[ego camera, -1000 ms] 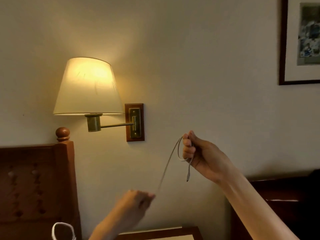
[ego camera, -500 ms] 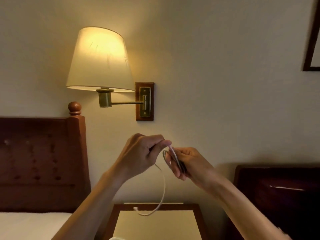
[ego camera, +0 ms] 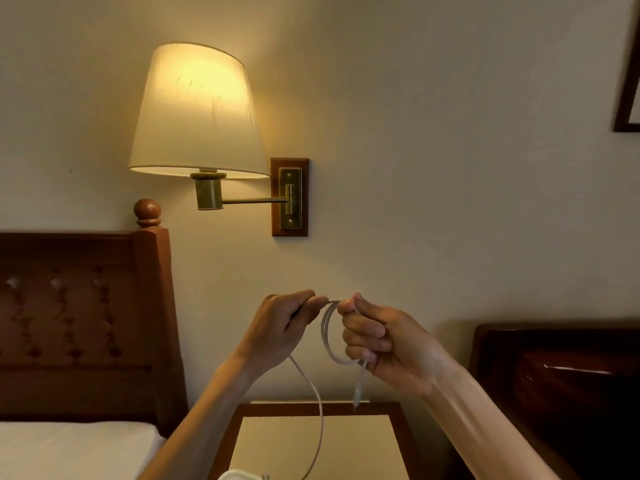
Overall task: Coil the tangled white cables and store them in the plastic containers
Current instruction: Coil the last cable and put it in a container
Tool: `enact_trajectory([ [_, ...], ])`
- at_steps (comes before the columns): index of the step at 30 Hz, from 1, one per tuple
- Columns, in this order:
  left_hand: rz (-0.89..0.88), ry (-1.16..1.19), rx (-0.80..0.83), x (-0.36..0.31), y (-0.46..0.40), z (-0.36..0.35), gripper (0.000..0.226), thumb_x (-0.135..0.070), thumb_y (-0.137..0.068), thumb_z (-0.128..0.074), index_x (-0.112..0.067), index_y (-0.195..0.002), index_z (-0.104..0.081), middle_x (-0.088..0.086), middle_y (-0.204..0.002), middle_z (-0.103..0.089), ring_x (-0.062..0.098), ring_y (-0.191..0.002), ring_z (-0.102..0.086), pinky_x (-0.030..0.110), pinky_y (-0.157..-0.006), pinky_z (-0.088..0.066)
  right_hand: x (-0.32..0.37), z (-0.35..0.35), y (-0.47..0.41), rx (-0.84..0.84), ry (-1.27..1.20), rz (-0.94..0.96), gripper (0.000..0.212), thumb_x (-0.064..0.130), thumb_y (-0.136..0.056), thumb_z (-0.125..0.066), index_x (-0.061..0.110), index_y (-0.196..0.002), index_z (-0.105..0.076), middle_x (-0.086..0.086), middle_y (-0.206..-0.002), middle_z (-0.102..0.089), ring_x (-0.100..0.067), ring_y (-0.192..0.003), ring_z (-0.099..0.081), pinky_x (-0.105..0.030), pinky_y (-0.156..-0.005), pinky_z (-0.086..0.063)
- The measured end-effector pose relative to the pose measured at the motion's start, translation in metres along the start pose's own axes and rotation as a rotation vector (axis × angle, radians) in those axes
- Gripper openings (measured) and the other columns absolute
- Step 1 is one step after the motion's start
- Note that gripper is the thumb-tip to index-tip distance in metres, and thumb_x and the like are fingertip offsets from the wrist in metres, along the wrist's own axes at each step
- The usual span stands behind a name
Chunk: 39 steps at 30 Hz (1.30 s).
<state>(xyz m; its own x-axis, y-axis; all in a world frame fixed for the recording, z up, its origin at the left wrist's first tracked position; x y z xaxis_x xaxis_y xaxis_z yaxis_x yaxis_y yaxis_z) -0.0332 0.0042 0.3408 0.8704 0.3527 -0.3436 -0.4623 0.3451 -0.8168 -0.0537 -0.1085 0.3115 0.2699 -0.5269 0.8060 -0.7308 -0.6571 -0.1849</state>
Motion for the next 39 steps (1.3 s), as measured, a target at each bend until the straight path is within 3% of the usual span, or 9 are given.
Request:
enact_trajectory([
  [5, 0.131, -0.025, -0.051, 0.056, 0.033, 0.019, 0.049, -0.050, -0.098, -0.044, -0.013, -0.067, -0.049, -0.002, -0.056, -0.038, 0.016, -0.049, -0.033, 0.035, -0.046, -0.029, 0.031, 0.014, 0.015, -0.030, -0.080, 0.077, 0.022, 0.021, -0.098, -0.041, 0.012, -0.083, -0.054, 0.008, -0.052, -0.032, -0.007, -0.046, -0.021, -0.020, -0.043, -0.030],
  [8, 0.326, -0.108, -0.022, 0.095, 0.068, 0.015, 0.047, -0.065, -0.093, -0.036, -0.025, -0.077, -0.057, -0.010, -0.061, -0.051, 0.010, -0.054, -0.047, 0.033, -0.052, -0.043, 0.055, 0.024, 0.018, -0.083, -0.076, 0.164, 0.030, 0.023, -0.102, -0.035, 0.014, -0.081, -0.055, 0.007, -0.053, -0.034, -0.007, -0.043, -0.028, -0.020, -0.044, -0.032],
  [11, 0.463, -0.489, 0.385, 0.075, 0.085, -0.034, 0.047, -0.065, -0.094, -0.024, -0.029, -0.094, -0.055, 0.002, -0.082, -0.068, 0.025, -0.080, -0.065, 0.041, -0.071, -0.052, 0.057, 0.032, 0.008, -0.195, 0.046, 0.248, 0.032, 0.025, -0.104, -0.032, 0.011, -0.083, -0.053, 0.002, -0.058, -0.045, -0.010, -0.047, -0.042, -0.021, -0.048, -0.041],
  [14, 0.313, -0.599, 0.715, 0.004, 0.078, -0.074, 0.046, -0.049, -0.100, -0.026, -0.017, -0.092, -0.059, 0.005, -0.093, -0.067, 0.029, -0.086, -0.063, 0.036, -0.074, -0.050, 0.042, 0.038, -0.005, -0.303, 0.385, 0.277, 0.035, 0.025, -0.105, -0.030, 0.008, -0.085, -0.054, -0.008, -0.067, -0.060, -0.018, -0.056, -0.057, -0.026, -0.056, -0.050],
  [18, 0.041, -0.460, 0.497, -0.057, 0.037, -0.046, 0.043, -0.049, -0.100, -0.028, -0.021, -0.078, -0.053, -0.007, -0.064, -0.056, 0.011, -0.055, -0.054, 0.029, -0.057, -0.046, 0.014, 0.036, -0.007, -0.315, 0.685, 0.220, 0.034, 0.024, -0.104, -0.034, 0.007, -0.084, -0.055, -0.008, -0.065, -0.065, -0.020, -0.057, -0.060, -0.028, -0.059, -0.049],
  [22, -0.177, -0.451, 0.244, -0.052, 0.015, -0.017, 0.039, -0.044, -0.103, -0.035, -0.024, -0.085, -0.063, -0.012, -0.059, -0.060, 0.003, -0.046, -0.053, 0.018, -0.046, -0.043, -0.001, 0.025, 0.004, -0.248, 0.931, 0.194, 0.040, 0.032, -0.103, -0.034, 0.011, -0.082, -0.060, -0.001, -0.058, -0.058, -0.014, -0.052, -0.052, -0.022, -0.057, -0.045],
  [30, -0.151, -0.306, 0.064, -0.012, 0.003, 0.003, 0.037, -0.048, -0.099, -0.044, -0.021, -0.078, -0.058, -0.015, -0.055, -0.047, 0.000, -0.045, -0.045, 0.017, -0.044, -0.037, 0.008, 0.020, 0.008, -0.158, 0.631, 0.037, 0.042, 0.031, -0.103, -0.032, 0.011, -0.079, -0.060, 0.001, -0.049, -0.030, -0.013, -0.045, -0.020, -0.027, -0.048, -0.019],
  [35, -0.008, -0.201, -0.004, 0.040, 0.019, 0.020, 0.045, -0.050, -0.099, -0.041, -0.014, -0.073, -0.050, -0.006, -0.056, -0.044, 0.013, -0.045, -0.042, 0.035, -0.042, -0.036, 0.021, 0.022, 0.018, -0.078, 0.166, 0.042, 0.030, 0.026, -0.100, -0.036, 0.010, -0.081, -0.052, 0.007, -0.047, -0.029, -0.008, -0.042, -0.018, -0.023, -0.046, -0.019],
  [39, 0.081, -0.159, -0.017, 0.074, 0.047, 0.036, 0.034, -0.045, -0.101, -0.038, -0.022, -0.081, -0.051, -0.010, -0.066, -0.045, 0.012, -0.055, -0.041, 0.030, -0.051, -0.036, 0.029, 0.032, 0.024, -0.043, 0.108, 0.043, 0.028, 0.026, -0.102, -0.037, 0.010, -0.085, -0.052, 0.006, -0.051, -0.026, -0.006, -0.043, -0.023, -0.022, -0.046, -0.025],
])
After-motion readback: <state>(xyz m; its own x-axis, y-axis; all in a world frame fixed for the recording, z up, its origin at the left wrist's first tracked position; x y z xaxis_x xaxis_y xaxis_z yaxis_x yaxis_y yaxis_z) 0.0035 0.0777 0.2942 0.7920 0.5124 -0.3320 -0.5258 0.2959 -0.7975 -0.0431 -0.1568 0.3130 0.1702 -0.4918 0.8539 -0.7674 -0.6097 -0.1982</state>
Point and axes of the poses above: each hand's wrist, its own y-axis away from the middle knuckle, its own z-axis out of the back of the hand, x = y × z, the point moved 8 cm from there along -y, towards the middle knuckle
